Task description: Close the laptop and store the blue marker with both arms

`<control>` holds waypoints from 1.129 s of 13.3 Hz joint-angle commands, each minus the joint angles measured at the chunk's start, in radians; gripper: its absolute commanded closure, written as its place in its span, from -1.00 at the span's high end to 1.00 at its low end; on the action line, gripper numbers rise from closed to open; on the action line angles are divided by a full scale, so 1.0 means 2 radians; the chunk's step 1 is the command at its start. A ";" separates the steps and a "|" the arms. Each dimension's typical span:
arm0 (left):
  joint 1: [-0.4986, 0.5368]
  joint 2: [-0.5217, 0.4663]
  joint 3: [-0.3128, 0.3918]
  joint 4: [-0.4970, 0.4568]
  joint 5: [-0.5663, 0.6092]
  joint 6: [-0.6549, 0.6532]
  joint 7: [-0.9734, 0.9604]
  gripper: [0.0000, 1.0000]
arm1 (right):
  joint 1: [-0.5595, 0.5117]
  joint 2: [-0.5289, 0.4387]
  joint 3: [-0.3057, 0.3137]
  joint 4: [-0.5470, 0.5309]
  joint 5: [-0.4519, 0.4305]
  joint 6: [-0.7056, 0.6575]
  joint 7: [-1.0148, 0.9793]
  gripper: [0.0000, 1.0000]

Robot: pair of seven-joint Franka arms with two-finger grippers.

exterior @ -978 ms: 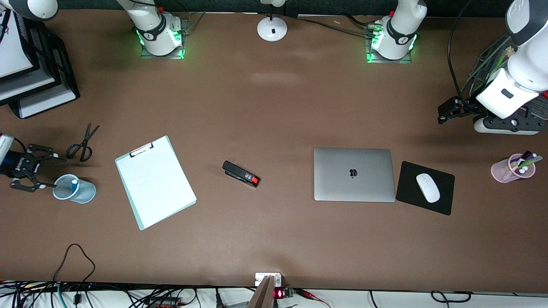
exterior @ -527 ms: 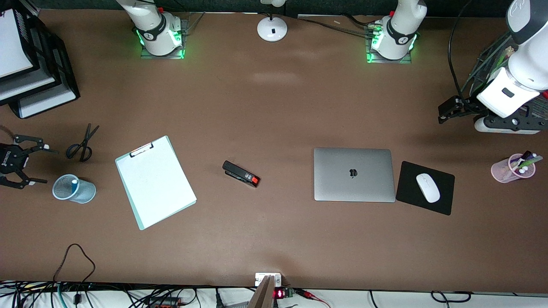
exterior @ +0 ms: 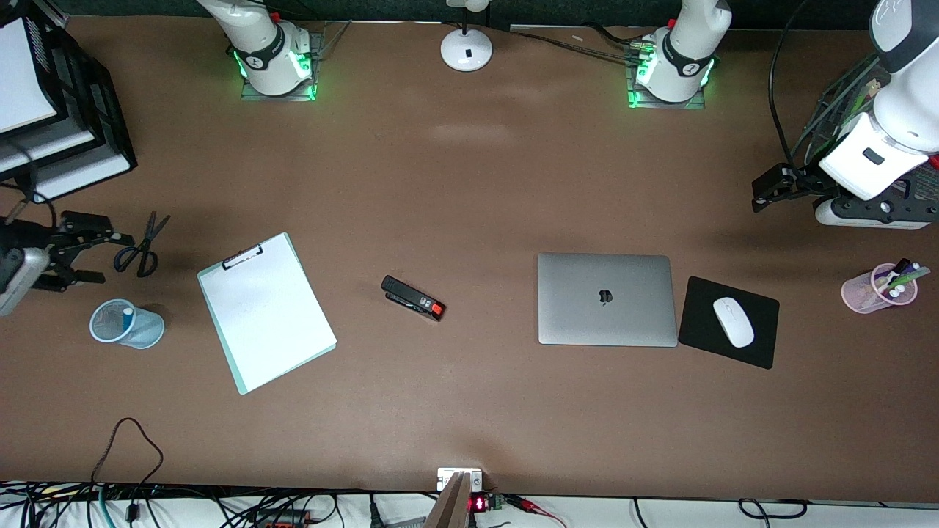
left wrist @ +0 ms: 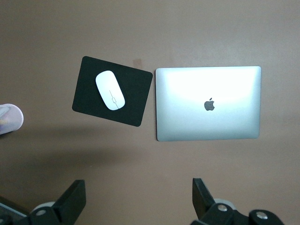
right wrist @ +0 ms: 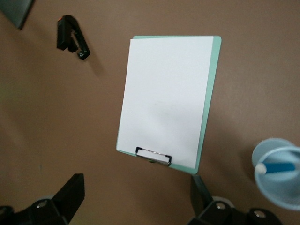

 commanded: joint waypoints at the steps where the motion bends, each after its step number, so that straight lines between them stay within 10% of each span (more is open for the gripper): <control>1: 0.005 0.002 -0.005 0.011 -0.006 -0.010 0.007 1.00 | 0.029 -0.042 -0.002 -0.042 -0.029 -0.001 0.115 1.00; 8: 0.005 0.001 -0.005 0.011 -0.006 -0.013 0.008 1.00 | 0.101 -0.127 -0.002 -0.085 -0.125 -0.030 0.386 1.00; 15: 0.005 0.001 -0.005 0.011 -0.006 -0.015 0.008 1.00 | 0.095 -0.166 -0.039 -0.041 -0.168 -0.080 0.396 1.00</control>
